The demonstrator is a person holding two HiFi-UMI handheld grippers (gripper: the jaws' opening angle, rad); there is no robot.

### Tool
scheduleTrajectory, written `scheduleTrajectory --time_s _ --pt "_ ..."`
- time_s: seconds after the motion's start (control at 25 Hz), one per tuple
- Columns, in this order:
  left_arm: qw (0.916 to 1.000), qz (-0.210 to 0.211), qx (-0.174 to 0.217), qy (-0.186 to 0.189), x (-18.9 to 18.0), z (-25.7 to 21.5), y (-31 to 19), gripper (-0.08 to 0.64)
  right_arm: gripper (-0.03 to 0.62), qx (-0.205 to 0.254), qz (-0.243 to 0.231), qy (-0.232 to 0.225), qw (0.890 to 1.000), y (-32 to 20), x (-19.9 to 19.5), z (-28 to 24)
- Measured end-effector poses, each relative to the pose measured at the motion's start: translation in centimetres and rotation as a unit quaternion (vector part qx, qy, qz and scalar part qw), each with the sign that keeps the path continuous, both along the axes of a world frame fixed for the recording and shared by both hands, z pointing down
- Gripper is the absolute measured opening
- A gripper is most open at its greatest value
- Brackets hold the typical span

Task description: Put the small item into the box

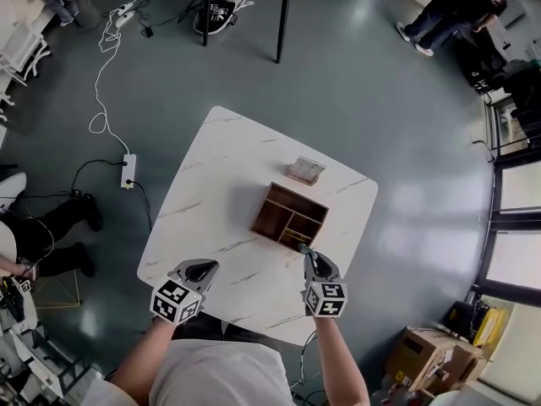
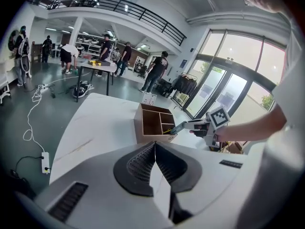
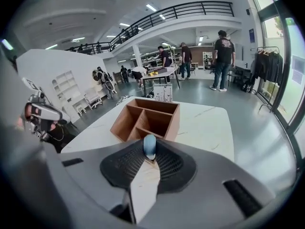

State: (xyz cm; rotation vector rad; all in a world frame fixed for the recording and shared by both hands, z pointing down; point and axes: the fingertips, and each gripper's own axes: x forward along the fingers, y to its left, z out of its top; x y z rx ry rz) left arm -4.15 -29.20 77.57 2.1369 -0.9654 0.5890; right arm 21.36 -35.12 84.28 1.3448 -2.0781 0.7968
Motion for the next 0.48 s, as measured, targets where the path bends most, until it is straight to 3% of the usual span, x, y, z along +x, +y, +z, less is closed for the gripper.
scheduleTrajectory --time_s 0.28,0.48 --pt "0.9999 -0.003 -0.010 -0.003 1.3 0.7 0.8 0.015 0.081 -0.018 -0.013 0.017 1.000 -0.4 -0.6 2.8" --pt "0.9999 0.001 -0.013 -0.008 1.8 1.1 1.0 0.015 0.084 -0.022 -0.009 0.000 1.000 -0.4 -0.5 3.1"
